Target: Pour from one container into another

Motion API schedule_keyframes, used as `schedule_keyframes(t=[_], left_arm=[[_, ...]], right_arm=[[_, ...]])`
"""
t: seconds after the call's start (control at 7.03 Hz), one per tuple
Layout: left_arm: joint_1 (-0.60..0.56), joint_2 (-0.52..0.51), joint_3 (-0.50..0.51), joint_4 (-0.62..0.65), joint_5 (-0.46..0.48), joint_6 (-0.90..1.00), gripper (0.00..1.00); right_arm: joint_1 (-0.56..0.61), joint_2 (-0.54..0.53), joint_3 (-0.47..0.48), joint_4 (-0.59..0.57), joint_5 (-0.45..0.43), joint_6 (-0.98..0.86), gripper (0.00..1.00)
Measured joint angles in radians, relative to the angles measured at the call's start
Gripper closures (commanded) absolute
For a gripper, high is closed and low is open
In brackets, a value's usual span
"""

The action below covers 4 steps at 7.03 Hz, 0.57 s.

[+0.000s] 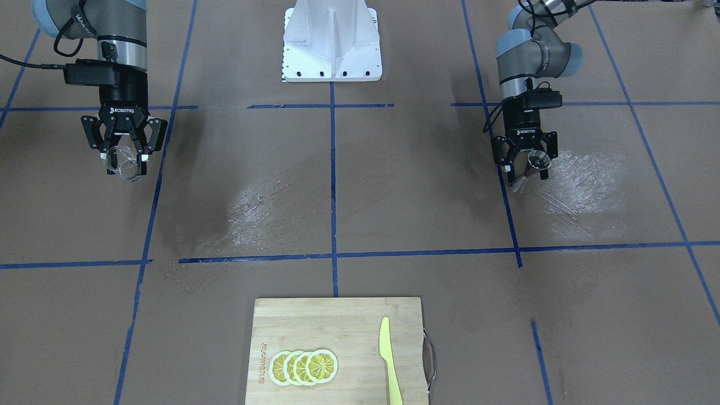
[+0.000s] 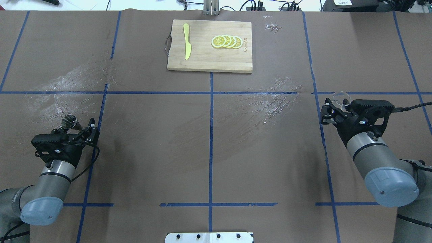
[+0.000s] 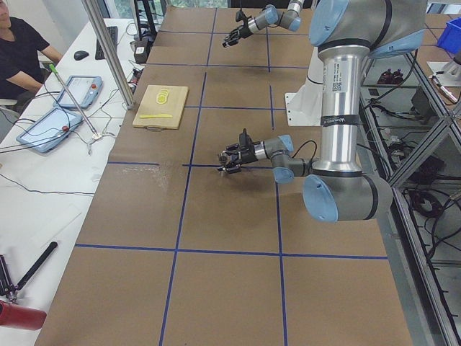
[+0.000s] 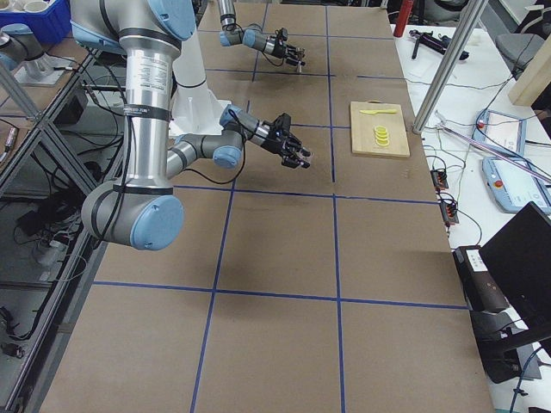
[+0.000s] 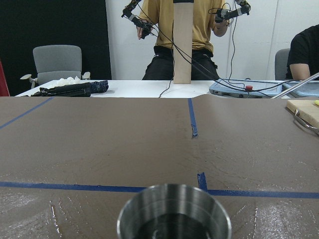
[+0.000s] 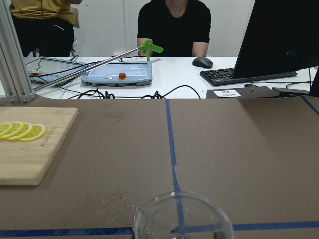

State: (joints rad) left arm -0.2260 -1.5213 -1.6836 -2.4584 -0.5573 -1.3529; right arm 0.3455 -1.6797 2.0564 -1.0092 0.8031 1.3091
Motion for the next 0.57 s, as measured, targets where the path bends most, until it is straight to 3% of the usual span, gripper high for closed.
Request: schedule_keyframes(t=[0.57], left_arm=[[-0.004,0.076,-0.097,-0.004,-0.211,0.115,0.0]], right_arm=[[-0.038,0.0,-0.022,0.0,-0.057,0.034,1.0]])
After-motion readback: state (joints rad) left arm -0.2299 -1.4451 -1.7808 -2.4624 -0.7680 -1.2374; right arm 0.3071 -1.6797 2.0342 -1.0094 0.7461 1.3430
